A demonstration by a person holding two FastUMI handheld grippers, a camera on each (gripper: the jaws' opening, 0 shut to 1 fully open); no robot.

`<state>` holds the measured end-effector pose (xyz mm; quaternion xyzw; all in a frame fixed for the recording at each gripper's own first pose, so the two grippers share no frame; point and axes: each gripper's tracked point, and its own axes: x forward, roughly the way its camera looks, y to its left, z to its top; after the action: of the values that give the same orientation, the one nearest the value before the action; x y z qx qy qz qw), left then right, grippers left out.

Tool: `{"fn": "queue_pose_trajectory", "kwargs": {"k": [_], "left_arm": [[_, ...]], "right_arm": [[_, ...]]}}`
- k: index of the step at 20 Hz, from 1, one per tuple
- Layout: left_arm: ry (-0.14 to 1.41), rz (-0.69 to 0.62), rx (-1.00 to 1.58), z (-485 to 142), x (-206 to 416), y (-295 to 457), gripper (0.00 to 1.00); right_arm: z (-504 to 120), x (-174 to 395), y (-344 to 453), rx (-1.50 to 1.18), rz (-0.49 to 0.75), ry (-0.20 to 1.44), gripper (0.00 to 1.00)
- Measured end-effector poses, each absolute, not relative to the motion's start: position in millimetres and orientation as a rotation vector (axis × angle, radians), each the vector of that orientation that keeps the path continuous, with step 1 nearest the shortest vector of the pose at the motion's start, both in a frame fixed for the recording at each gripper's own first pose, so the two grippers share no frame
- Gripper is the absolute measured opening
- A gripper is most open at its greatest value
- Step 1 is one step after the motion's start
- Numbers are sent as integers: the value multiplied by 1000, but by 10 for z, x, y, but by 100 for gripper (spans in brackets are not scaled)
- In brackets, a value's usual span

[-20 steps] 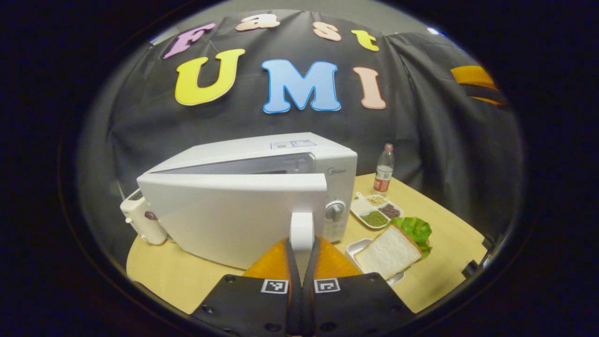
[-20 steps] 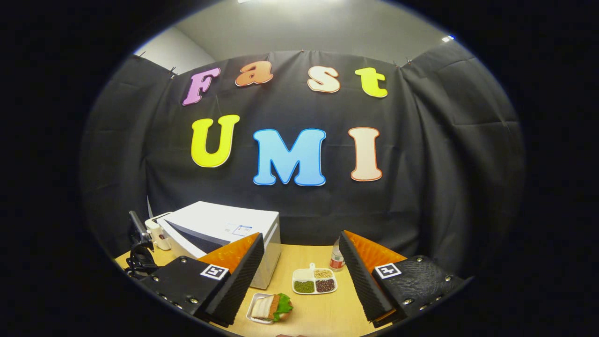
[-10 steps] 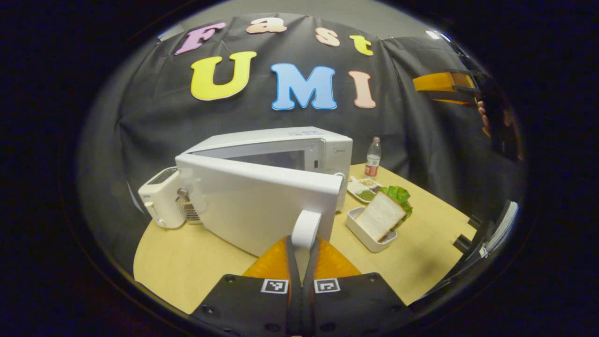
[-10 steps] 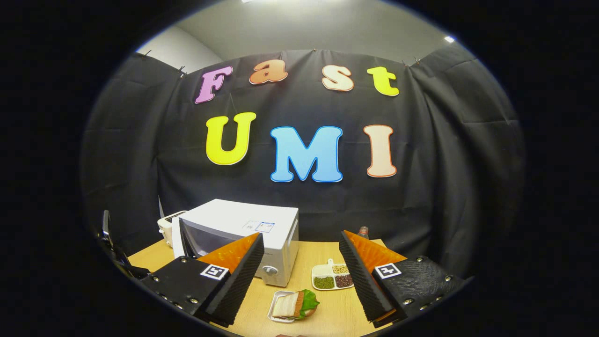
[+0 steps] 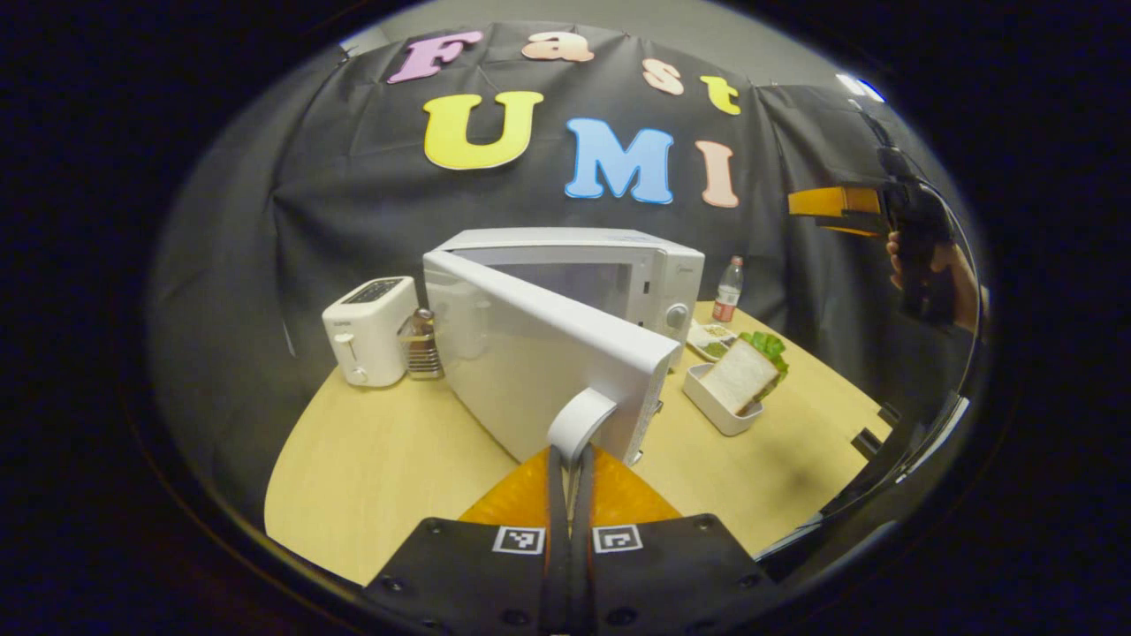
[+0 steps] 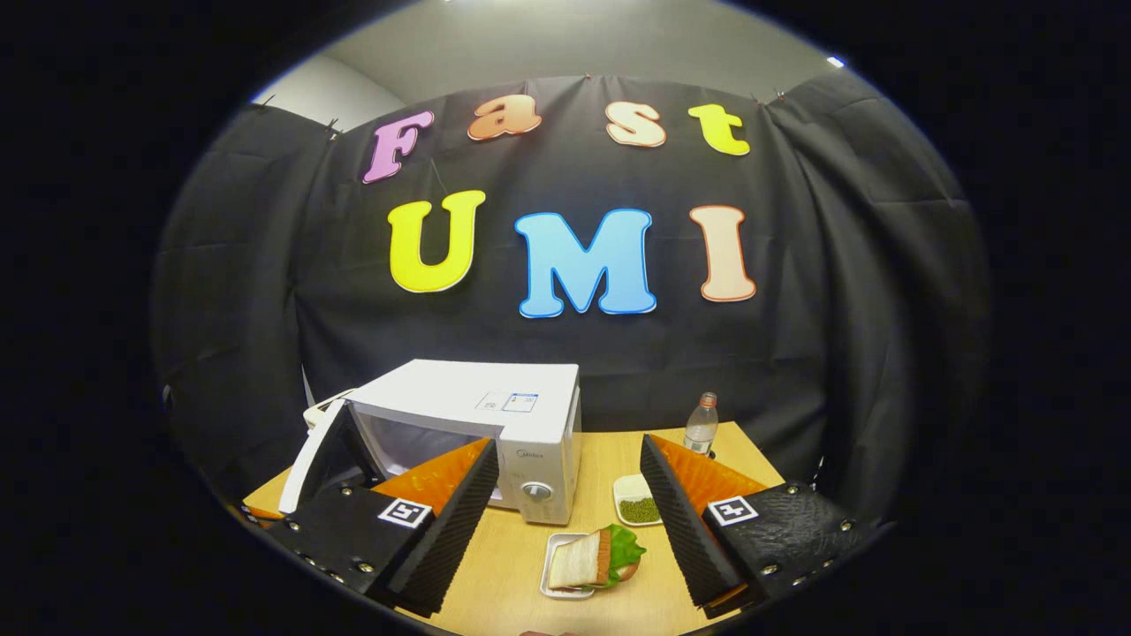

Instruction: Open the microwave oven with the left hand, put the food in, and close the microwave oven.

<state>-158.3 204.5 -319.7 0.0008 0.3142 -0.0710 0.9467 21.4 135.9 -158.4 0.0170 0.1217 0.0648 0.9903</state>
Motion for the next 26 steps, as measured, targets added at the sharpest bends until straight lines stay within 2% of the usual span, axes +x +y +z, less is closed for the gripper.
{"fn": "queue_pose_trajectory", "kwargs": {"k": [7, 18, 21, 23, 26], "left_arm": [[633, -56, 10, -3124, -1802, 2575, 6], [594, 32, 6, -3097, -1941, 3368, 7], [589, 65, 3, -3098, -1968, 3576, 5], [584, 96, -6, -3086, -1991, 3690, 7], [542, 138, -35, -2900, -1985, 3816, 4]], "right_arm": [[-2302, 389, 1103, 27, 68, 390, 98], [-3593, 272, 806, -53, 94, 708, 98], [-3837, 217, 729, -19, 62, 773, 98], [-3915, 225, 743, 20, 66, 786, 98], [-3980, 257, 781, 81, 71, 808, 98]]}}
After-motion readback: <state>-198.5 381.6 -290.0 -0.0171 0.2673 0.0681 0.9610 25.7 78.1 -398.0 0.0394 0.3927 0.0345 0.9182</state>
